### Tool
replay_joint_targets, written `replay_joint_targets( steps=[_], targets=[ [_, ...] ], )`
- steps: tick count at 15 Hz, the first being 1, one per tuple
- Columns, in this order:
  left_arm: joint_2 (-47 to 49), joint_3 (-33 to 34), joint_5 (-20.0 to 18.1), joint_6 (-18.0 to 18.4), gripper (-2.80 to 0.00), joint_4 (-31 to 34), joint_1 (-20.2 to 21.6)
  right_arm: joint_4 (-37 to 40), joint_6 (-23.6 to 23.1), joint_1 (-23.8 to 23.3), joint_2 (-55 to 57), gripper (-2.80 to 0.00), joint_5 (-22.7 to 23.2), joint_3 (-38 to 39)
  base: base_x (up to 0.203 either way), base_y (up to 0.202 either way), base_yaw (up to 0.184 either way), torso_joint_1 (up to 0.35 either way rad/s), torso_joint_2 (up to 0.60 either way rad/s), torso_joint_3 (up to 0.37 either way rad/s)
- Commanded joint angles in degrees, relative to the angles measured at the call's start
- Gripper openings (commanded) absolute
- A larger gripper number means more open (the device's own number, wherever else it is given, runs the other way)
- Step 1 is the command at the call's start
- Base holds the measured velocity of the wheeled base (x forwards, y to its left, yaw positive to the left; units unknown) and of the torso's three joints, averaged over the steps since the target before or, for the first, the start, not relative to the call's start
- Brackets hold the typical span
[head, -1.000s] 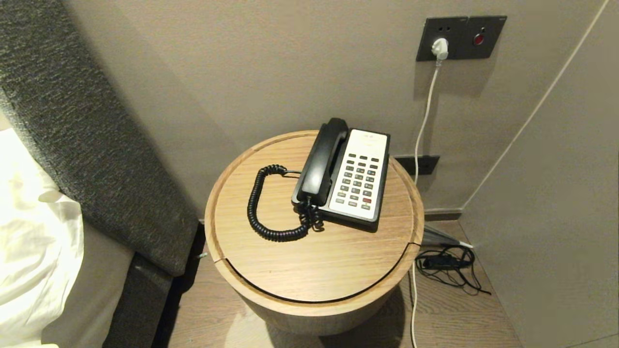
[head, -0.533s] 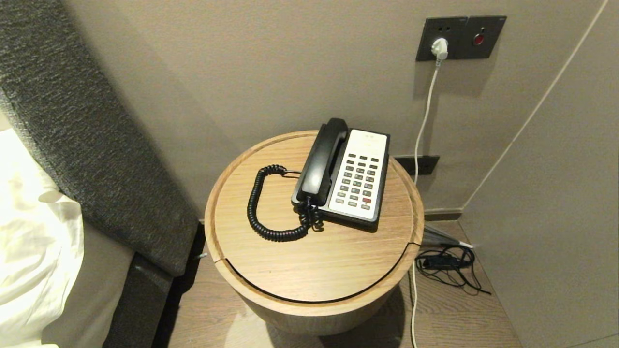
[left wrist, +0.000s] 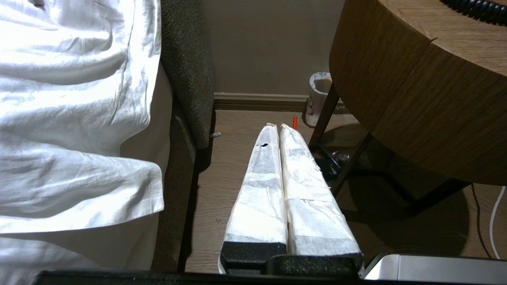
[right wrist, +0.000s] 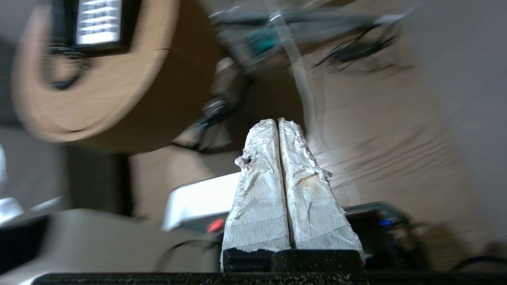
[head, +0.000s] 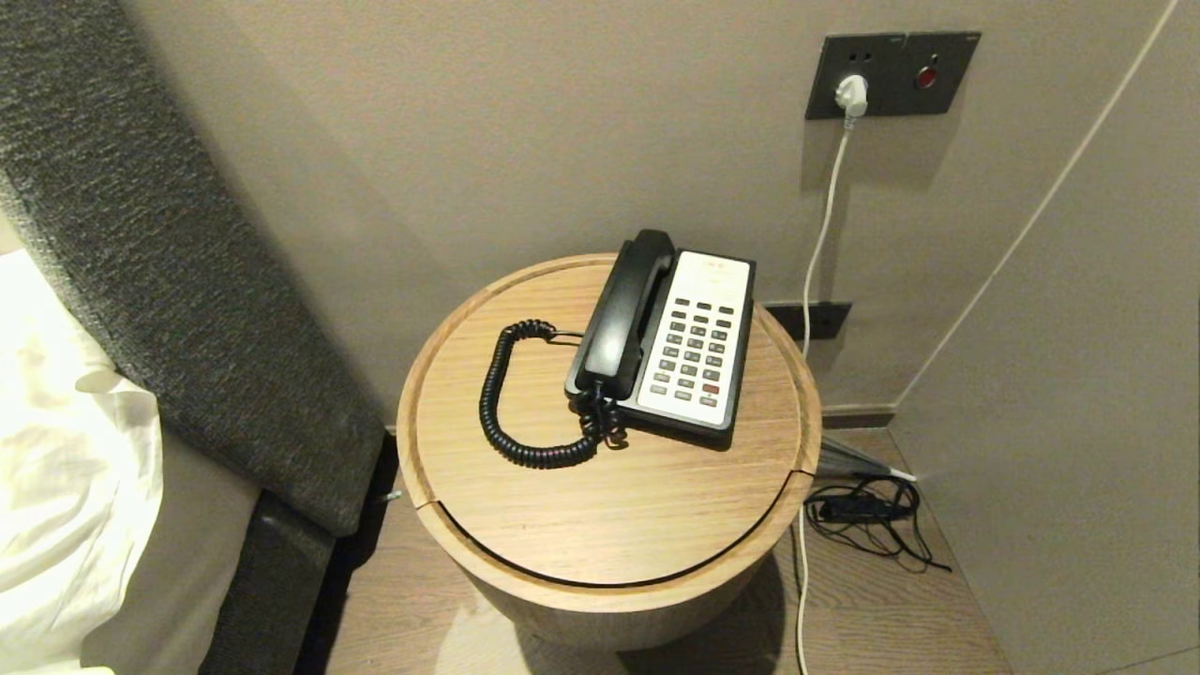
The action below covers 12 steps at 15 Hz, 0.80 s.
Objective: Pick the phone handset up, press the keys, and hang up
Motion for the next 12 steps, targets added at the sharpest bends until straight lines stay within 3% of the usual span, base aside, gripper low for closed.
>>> replay_joint_targets(
  steps=[1,3,6,8,10,11,12],
  targets=[
    [0.0,0.0,0.0,0.0,-2.80,-0.1,0.0,-3.4,-2.1,-1.5,-7.6,-2.80,-1.5,6.7,0.000,0.000,0.000,0.000,0.00,0.000],
    [0.0,0.2,-0.2,0.0,-2.80,-0.3,0.0,-10.8,-5.3,-1.7,-9.1,-2.80,-6.3,14.8,0.000,0.000,0.000,0.000,0.00,0.000],
    [0.0,0.2,-0.3,-0.1,-2.80,-0.4,0.0,-28.5,-9.8,-1.6,-10.9,-2.80,-9.0,31.3,0.000,0.000,0.000,0.000,0.00,0.000],
    [0.0,0.3,-0.4,-0.1,-2.80,-0.5,0.0,-39.5,-12.0,-1.5,-11.3,-2.80,-9.2,42.4,0.000,0.000,0.000,0.000,0.00,0.000],
    [0.0,0.3,-0.4,-0.1,-2.80,-0.6,0.0,-53.1,-18.2,-1.5,-11.5,-2.80,-7.5,51.4,0.000,0.000,0.000,0.000,0.00,0.000],
    [0.0,0.3,-0.4,-0.1,-2.80,-0.6,0.0,-58.0,-22.1,-1.5,-11.6,-2.80,-5.4,54.5,0.000,0.000,0.000,0.000,0.00,0.000],
    [0.0,0.3,-0.2,0.0,-2.80,-0.6,0.0,-58.2,-23.5,-1.5,-11.7,-2.80,-4.4,55.2,0.000,0.000,0.000,0.000,0.00,0.000]
  ],
)
